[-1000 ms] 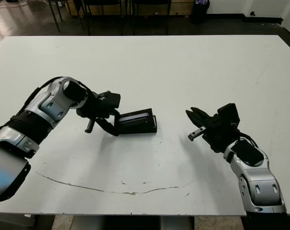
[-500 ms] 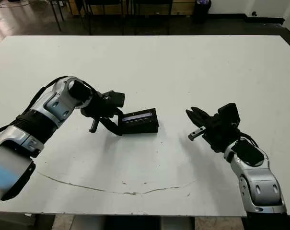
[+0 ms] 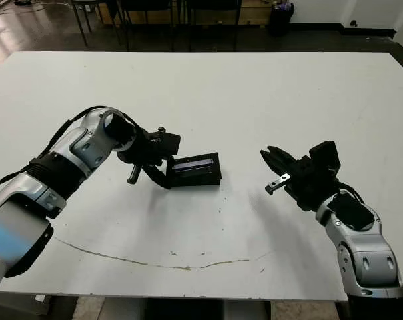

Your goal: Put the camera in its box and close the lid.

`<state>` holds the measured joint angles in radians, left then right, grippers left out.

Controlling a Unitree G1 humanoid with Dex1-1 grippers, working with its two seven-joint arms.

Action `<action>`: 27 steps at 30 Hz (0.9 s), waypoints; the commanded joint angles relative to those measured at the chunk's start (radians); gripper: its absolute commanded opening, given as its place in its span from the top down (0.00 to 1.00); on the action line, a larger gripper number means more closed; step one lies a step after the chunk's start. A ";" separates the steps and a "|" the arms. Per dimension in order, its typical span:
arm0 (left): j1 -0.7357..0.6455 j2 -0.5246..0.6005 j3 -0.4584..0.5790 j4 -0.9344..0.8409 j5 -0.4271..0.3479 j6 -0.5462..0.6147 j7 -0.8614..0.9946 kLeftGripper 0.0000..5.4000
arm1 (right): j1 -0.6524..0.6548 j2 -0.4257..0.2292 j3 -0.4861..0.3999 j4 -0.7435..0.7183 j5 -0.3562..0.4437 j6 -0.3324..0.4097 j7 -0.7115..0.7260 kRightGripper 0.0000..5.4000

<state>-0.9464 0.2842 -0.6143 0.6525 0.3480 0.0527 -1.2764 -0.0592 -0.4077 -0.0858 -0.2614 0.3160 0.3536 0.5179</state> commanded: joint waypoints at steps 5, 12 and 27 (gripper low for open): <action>0.058 -0.076 -0.061 0.028 0.037 0.016 0.017 0.92 | 0.022 -0.012 -0.009 -0.006 0.000 0.030 -0.007 1.00; 0.026 -0.091 -0.082 0.076 0.050 -0.043 0.007 0.92 | 0.036 -0.008 -0.002 -0.018 -0.010 0.021 -0.015 1.00; 0.066 0.049 -0.117 0.043 0.128 -0.133 0.008 0.47 | 0.025 0.009 0.017 -0.003 -0.026 0.002 -0.024 1.00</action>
<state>-0.9836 0.3083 -0.6751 0.6670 0.4151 -0.0766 -1.2777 -0.0310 -0.4004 -0.0745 -0.2794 0.2952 0.3571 0.4954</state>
